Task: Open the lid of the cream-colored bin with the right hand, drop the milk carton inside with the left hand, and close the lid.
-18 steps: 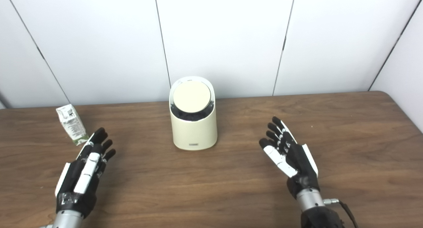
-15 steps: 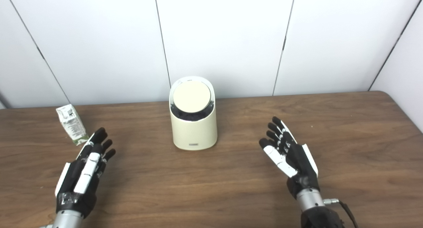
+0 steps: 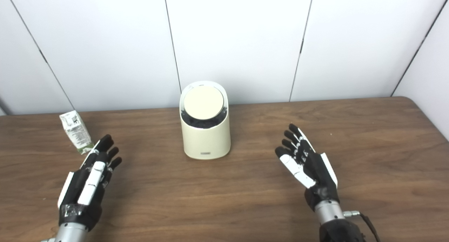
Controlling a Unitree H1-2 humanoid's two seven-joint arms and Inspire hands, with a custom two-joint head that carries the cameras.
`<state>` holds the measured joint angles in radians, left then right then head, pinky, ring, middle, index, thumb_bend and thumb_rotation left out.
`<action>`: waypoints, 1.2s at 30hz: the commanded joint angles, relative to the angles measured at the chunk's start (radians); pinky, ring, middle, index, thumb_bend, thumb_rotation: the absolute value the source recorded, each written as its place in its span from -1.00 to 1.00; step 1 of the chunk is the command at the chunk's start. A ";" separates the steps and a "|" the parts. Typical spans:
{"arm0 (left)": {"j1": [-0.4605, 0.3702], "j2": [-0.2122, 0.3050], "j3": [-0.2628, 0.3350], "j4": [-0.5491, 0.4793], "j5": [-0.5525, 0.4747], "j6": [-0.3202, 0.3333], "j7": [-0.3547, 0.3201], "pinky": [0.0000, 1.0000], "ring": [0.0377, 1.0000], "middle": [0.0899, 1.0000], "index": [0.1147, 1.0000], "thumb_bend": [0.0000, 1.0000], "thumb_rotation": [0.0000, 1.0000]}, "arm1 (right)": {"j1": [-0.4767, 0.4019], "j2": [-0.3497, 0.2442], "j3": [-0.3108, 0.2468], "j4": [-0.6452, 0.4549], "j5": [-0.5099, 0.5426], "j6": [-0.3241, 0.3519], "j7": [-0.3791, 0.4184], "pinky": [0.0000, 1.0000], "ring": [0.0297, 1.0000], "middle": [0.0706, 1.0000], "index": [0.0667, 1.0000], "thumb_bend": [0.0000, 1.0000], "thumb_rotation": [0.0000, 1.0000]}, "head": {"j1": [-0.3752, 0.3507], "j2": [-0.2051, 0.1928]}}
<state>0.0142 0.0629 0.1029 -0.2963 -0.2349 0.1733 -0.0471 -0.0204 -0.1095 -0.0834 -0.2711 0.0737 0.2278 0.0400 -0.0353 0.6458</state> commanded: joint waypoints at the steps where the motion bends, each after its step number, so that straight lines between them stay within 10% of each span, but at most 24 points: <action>1: -0.021 0.005 0.000 -0.037 0.006 -0.015 0.000 0.86 0.90 0.93 0.92 0.27 0.22 | -0.022 -0.005 -0.004 -0.034 0.004 -0.016 0.000 0.76 0.77 0.81 0.84 0.19 0.04 | -0.001 0.000; 12: -0.024 0.003 -0.004 -0.027 0.011 -0.013 0.002 0.88 0.91 0.94 0.92 0.23 0.23 | -0.078 0.014 0.003 -0.024 0.035 0.005 -0.003 0.63 0.71 0.78 0.83 0.51 -0.14 | 0.013 -0.004; 22: -0.023 -0.004 -0.015 -0.020 0.025 -0.024 0.000 0.87 0.91 0.92 0.92 0.22 0.22 | -0.293 0.004 0.129 -0.005 -0.203 0.102 -0.023 0.59 0.68 0.72 0.81 0.69 0.07 | 0.023 -0.007; 36: -0.018 -0.021 -0.032 -0.017 0.043 -0.015 0.004 0.88 0.91 0.92 0.91 0.30 0.17 | -0.513 0.047 0.215 0.189 -0.361 0.093 -0.059 0.56 0.71 0.71 0.72 0.78 -0.14 | 0.036 -0.012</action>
<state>0.0155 0.0405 0.0745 -0.2910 -0.2029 0.1788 -0.0423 -0.4693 -0.0611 0.1257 -0.0742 -0.2646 0.3474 -0.0049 0.0000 0.6335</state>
